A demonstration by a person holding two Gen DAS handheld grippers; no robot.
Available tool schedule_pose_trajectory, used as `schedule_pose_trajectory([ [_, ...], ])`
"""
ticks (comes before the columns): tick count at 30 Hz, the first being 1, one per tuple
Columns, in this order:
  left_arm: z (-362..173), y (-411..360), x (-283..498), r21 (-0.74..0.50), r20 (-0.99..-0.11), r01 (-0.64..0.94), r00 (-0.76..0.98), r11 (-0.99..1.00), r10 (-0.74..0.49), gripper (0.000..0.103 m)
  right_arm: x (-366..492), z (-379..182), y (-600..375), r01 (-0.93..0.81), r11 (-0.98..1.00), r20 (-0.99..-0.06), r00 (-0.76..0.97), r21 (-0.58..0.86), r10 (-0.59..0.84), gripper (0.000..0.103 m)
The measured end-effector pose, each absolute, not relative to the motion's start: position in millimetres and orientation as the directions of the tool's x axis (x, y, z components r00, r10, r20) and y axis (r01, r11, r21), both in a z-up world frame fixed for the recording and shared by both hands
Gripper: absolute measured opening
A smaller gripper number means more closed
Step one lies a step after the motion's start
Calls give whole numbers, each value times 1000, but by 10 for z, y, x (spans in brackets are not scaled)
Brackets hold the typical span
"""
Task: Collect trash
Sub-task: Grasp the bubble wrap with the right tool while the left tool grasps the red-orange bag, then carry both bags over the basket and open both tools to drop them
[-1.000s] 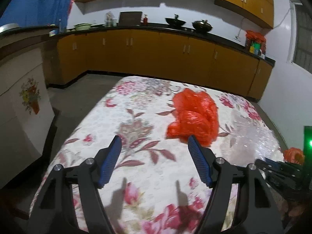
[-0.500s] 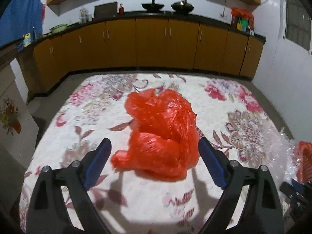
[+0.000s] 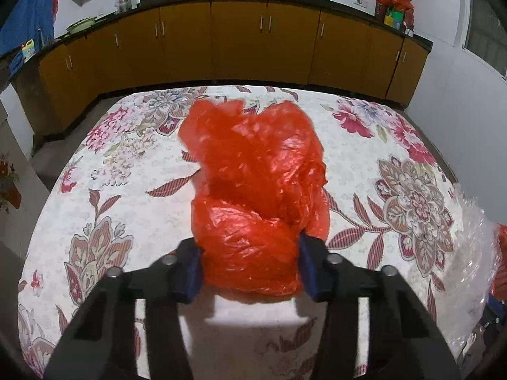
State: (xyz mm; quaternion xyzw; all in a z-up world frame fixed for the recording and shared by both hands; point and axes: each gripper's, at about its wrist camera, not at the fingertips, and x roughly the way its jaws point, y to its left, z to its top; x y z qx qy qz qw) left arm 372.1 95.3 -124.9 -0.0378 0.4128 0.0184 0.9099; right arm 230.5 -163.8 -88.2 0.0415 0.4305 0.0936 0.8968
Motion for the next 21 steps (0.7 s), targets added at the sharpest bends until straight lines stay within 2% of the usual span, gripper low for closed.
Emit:
schedule_pose_trajectory([
  [3, -1211, 926, 3630, -51, -740, -53, 672, 997, -2, 39, 2227, -798, -1666, -133, 979, -750, 630, 155, 204, 18],
  [12, -878, 770, 3051, -84, -672, 14, 738, 996, -67, 38, 1873, -510, -1900, -99, 981, -701, 688, 165, 187, 18],
  [21, -486, 389, 2391, -160, -599, 130, 775, 979, -201, 38, 1351, -208, -2339, 15, 992, -638, 767, 125, 69, 18],
])
